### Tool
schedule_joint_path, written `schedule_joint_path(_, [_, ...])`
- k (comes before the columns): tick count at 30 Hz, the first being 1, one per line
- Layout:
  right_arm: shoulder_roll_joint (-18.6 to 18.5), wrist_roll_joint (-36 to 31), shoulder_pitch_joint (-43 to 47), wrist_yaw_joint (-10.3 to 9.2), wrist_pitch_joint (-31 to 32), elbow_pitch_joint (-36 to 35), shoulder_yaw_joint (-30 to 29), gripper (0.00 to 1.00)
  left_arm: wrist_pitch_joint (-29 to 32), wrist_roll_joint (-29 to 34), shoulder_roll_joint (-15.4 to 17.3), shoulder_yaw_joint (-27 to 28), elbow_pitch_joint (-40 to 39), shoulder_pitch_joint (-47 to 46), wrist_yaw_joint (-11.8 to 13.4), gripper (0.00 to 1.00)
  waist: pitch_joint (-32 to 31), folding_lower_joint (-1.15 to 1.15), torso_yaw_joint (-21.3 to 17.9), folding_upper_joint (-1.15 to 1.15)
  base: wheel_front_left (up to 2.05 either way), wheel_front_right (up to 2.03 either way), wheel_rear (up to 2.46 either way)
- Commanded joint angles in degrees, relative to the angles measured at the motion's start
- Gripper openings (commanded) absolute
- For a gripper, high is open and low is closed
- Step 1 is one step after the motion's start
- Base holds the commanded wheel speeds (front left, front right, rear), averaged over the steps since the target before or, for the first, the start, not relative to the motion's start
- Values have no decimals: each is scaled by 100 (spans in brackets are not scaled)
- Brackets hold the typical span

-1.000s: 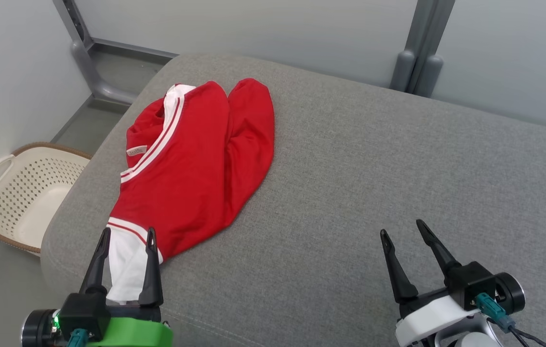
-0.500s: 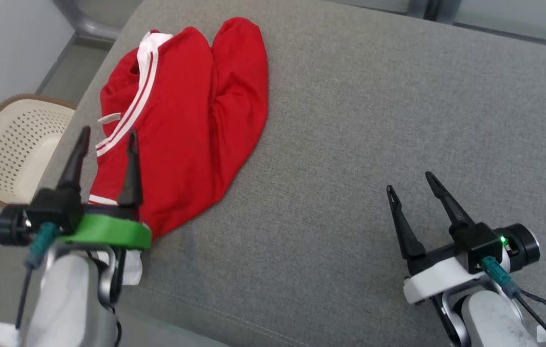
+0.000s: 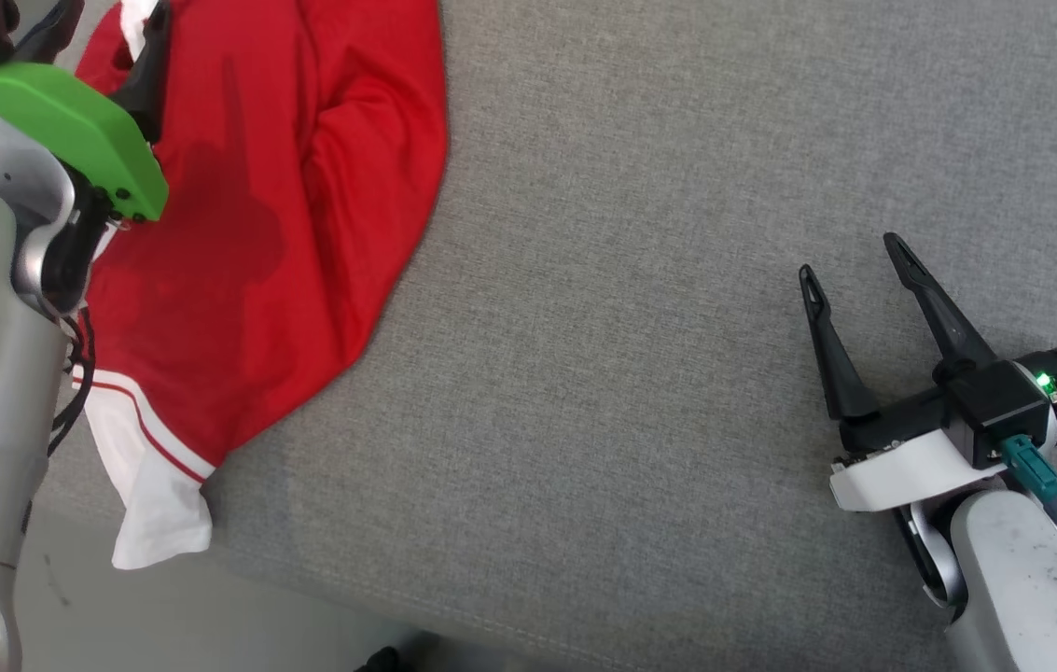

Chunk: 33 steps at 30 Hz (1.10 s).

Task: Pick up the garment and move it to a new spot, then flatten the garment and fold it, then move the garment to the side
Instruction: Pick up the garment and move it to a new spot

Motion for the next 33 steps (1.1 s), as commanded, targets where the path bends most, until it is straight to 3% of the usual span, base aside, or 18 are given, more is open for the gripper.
schedule_joint_path(1, [-31, 57, -50, -4, -18, -35, -11, 100, 138, -201, 41, -98, 116, -248, 12, 100, 486, -1, -263, 0, 0, 0, 0])
schedule_joint_path(7, [-82, 99, -137, -7, -2, -98, 95, 100, 571, -721, 208, -629, 723, -673, 12, 100, 683, -1, -440, 0, 0, 0, 0])
schedule_joint_path(15, [-45, 141, -248, -10, 2, -180, 87, 100, 178, -1088, 397, -1149, 1141, -538, 11, 100, 753, -1, -568, 0, 0, 0, 0])
schedule_joint_path(16, [-43, 143, -241, -10, 3, -169, 80, 100, 134, -1122, 409, -1217, 1153, -519, 11, 96, 736, -1, -565, 0, 0, 0, 0])
schedule_joint_path(17, [-40, 149, -225, -10, 3, -150, 82, 100, 33, -1138, 446, -1317, 1145, -513, 11, 40, 708, -1, -563, 0, 0, 0, 0])
schedule_joint_path(18, [-36, 155, -208, -10, 3, -136, 88, 100, -34, -1168, 475, -1378, 1147, -503, 11, 0, 679, -1, -562, 0, 0, 0, 0])
schedule_joint_path(26, [99, 222, 11, -6, 1, 48, 198, 100, -1382, -663, 980, -2375, 810, -571, 12, 0, 120, -1, -549, 0, 0, 0, 0])
schedule_joint_path(33, [359, 320, 162, -6, -10, 205, 302, 100, -1994, -302, 1341, -2570, 222, -629, 12, 0, -780, -1, -595, 0, 0, 0, 0])
